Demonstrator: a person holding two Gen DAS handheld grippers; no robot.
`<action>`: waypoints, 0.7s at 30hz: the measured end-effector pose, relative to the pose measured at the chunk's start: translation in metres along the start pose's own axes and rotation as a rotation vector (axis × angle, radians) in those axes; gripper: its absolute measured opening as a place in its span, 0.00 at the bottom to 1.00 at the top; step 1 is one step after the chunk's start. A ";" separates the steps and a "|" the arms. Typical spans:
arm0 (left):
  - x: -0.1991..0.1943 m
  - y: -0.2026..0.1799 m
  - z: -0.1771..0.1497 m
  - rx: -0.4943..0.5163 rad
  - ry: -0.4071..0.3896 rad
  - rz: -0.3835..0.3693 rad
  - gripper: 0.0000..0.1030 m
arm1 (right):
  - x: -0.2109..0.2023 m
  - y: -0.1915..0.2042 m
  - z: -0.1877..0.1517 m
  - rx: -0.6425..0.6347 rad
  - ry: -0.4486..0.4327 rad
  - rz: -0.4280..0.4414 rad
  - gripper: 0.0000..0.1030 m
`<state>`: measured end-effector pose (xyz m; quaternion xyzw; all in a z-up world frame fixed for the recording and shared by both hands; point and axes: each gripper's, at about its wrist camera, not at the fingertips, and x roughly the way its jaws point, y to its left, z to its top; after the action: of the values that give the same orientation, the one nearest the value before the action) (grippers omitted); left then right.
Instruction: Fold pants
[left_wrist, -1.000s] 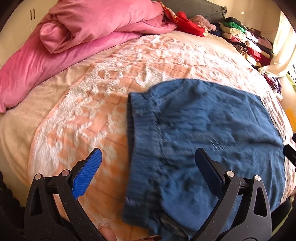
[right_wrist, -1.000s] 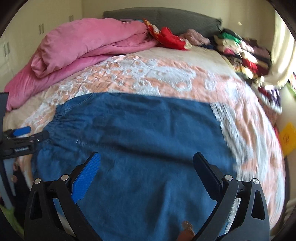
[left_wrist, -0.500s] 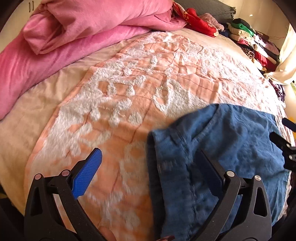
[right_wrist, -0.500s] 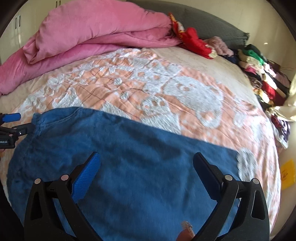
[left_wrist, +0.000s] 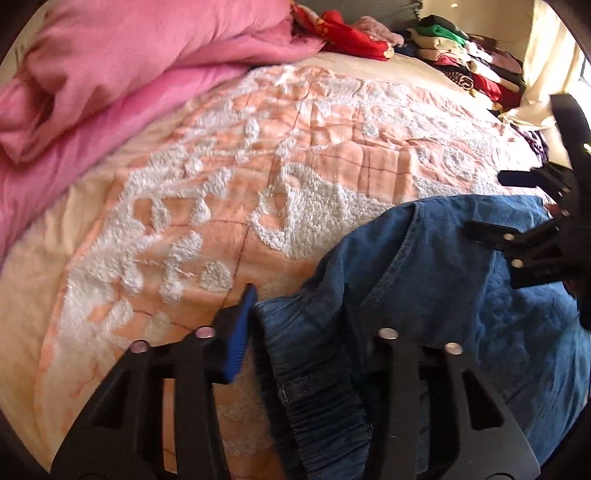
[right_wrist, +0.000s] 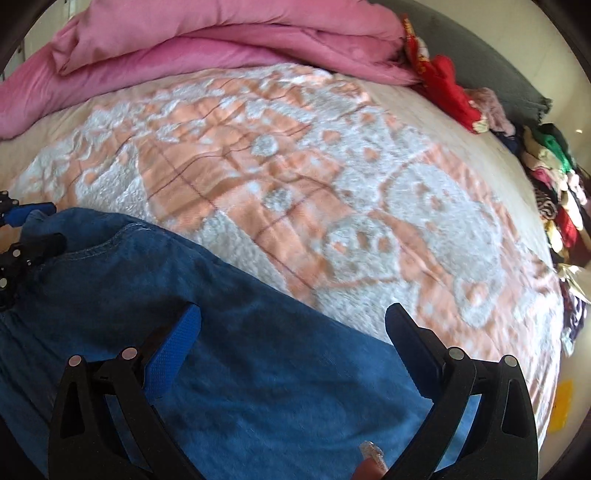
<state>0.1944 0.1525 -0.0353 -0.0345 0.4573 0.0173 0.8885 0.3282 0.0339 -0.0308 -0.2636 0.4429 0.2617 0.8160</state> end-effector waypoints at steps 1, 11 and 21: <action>-0.006 0.000 -0.001 0.002 -0.018 -0.012 0.28 | 0.003 0.001 0.002 -0.007 0.004 0.011 0.96; -0.056 -0.002 -0.007 -0.017 -0.135 -0.103 0.25 | 0.004 0.014 0.007 -0.084 -0.034 0.123 0.58; -0.075 -0.001 -0.014 -0.020 -0.190 -0.095 0.25 | -0.064 0.010 -0.034 0.020 -0.188 0.226 0.05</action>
<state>0.1392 0.1508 0.0180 -0.0632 0.3687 -0.0173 0.9273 0.2714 0.0066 0.0068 -0.1780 0.3940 0.3711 0.8218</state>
